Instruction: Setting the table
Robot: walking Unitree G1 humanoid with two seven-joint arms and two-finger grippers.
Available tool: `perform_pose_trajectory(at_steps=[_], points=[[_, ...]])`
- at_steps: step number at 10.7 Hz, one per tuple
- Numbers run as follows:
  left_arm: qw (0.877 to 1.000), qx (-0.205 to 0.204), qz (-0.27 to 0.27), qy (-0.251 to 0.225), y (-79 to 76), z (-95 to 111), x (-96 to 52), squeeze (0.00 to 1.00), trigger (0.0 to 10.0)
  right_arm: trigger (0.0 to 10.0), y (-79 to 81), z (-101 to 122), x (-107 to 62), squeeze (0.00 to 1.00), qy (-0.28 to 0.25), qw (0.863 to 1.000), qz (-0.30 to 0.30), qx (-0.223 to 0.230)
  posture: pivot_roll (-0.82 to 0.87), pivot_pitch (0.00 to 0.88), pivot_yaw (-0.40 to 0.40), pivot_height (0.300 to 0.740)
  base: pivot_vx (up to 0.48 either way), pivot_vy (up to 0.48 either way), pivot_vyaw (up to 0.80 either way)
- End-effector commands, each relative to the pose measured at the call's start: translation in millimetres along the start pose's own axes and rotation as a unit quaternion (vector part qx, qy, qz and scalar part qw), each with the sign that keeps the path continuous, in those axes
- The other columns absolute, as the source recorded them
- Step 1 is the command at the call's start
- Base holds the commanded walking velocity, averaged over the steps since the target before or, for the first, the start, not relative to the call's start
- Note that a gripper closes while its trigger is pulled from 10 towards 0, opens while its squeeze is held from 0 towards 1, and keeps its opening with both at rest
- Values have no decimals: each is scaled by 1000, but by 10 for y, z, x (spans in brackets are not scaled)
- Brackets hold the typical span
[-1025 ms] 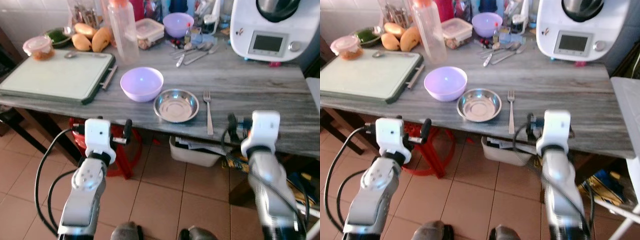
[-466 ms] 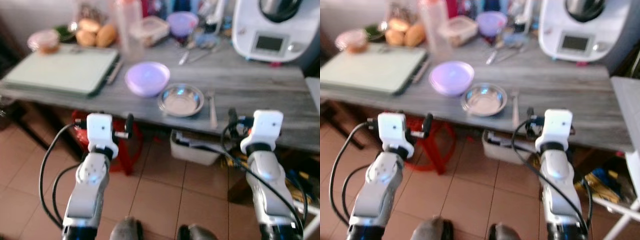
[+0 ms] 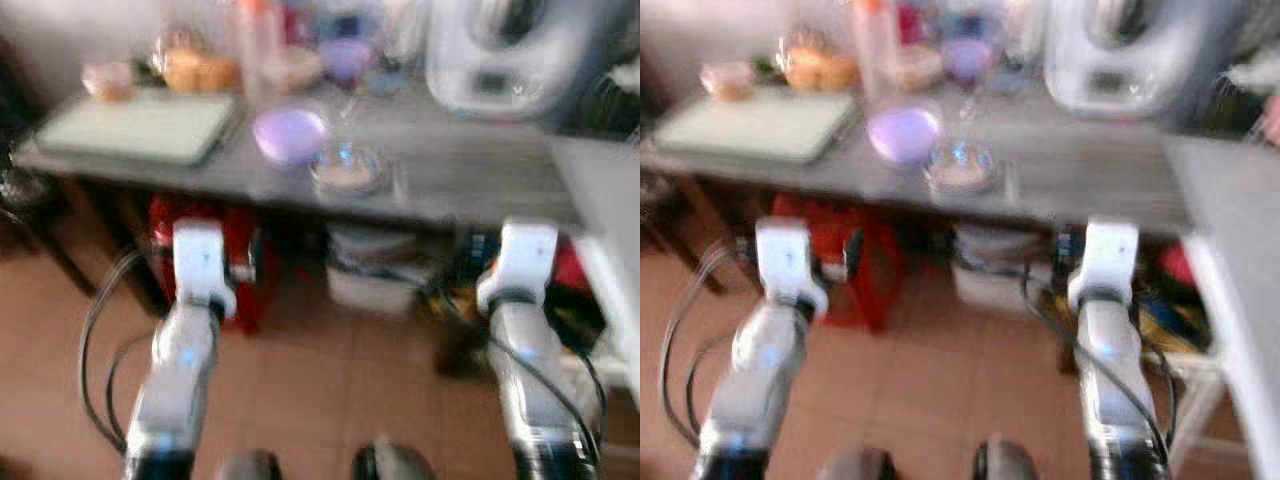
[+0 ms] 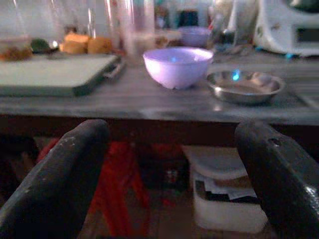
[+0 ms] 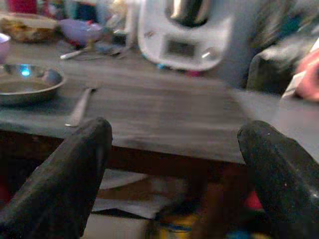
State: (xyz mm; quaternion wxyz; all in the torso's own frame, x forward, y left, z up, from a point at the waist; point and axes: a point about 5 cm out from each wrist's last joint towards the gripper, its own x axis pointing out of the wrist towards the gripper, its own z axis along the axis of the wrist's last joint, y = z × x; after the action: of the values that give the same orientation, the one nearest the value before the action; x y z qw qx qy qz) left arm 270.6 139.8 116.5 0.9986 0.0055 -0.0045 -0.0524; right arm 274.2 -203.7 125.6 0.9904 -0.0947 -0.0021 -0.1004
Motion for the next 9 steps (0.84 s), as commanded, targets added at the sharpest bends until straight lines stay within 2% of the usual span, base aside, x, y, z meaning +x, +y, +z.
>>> perform_pose_trajectory(at_steps=[1,2,5,7,8,9], points=[[1000,2,6,-1,13,0,-7,0,10000,10000,8,40,20,0,-4,1000,6,-18,8,0,15,740,-289,0,0],[1000,2,5,-1,6,-7,-8,0,10000,10000,-36,12,-9,0,-6,1000,1,18,7,0,17,740,-277,0,0],[1000,8,-21,-11,-18,5,-7,0,10000,10000,-29,-7,29,0,6,1000,-11,12,4,0,23,740,0,0,0],[999,-2,-38,-20,-72,34,0,0,10000,10000,75,-8,10,0,5,1000,12,16,9,0,20,740,0,0,0],[999,-4,-44,-23,-91,40,-4,0,10000,10000,77,-28,-1,0,11,999,15,45,11,0,21,740,0,0,0],[998,-8,-50,-25,-97,45,-8,0,10000,10000,59,-47,4,0,22,999,13,39,10,0,25,740,281,0,0]])
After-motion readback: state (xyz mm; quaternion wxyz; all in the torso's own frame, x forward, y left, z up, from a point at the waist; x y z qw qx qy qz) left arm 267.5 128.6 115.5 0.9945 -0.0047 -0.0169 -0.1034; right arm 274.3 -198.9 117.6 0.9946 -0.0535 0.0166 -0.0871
